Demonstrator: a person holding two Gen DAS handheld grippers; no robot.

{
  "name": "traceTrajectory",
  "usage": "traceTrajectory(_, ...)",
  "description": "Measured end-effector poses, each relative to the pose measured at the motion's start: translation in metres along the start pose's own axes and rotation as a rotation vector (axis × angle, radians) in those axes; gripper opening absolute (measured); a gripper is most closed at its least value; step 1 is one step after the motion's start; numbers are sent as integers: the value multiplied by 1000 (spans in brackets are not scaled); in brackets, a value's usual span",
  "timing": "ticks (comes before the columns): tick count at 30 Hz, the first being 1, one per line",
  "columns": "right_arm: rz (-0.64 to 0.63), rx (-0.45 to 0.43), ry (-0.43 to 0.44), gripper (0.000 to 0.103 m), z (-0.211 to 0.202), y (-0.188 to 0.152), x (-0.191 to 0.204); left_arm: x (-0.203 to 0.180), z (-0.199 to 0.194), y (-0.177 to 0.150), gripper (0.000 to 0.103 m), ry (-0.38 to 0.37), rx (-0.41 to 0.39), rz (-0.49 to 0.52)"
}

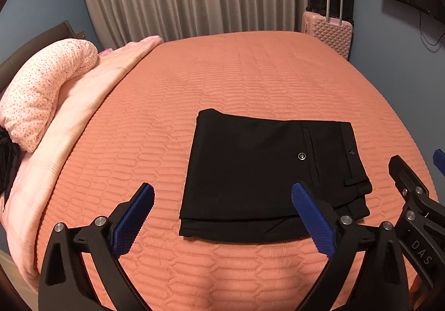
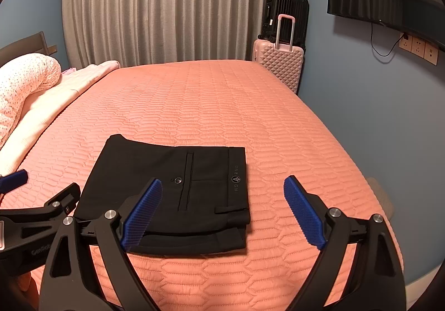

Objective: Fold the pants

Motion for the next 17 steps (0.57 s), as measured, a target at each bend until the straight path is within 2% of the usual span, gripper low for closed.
traceTrajectory(4, 5, 1, -1, 88, 1, 0, -2, -2, -1, 1, 98, -41, -3, -3)
traceTrajectory(9, 5, -1, -8, 88, 1, 1, -4, -4, -5, 4, 98, 5, -44, 26)
traceTrajectory(12, 9, -3, -10, 88, 0, 0, -6, -3, -3, 3, 98, 43, -30, 35)
traceTrajectory(17, 13, -3, -15, 88, 0, 1, -9, -4, 0, 1, 98, 20, -5, 24)
Point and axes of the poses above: each gripper's, at about its wrist camera, not at the fingertips, and z roughly the way its jaws point, x to its left, y to its top, the point moved 8 cm from there along z, roughly the way its jaws point, and after that the axes turned 8 degrees about -z, right-handed, at the moved point
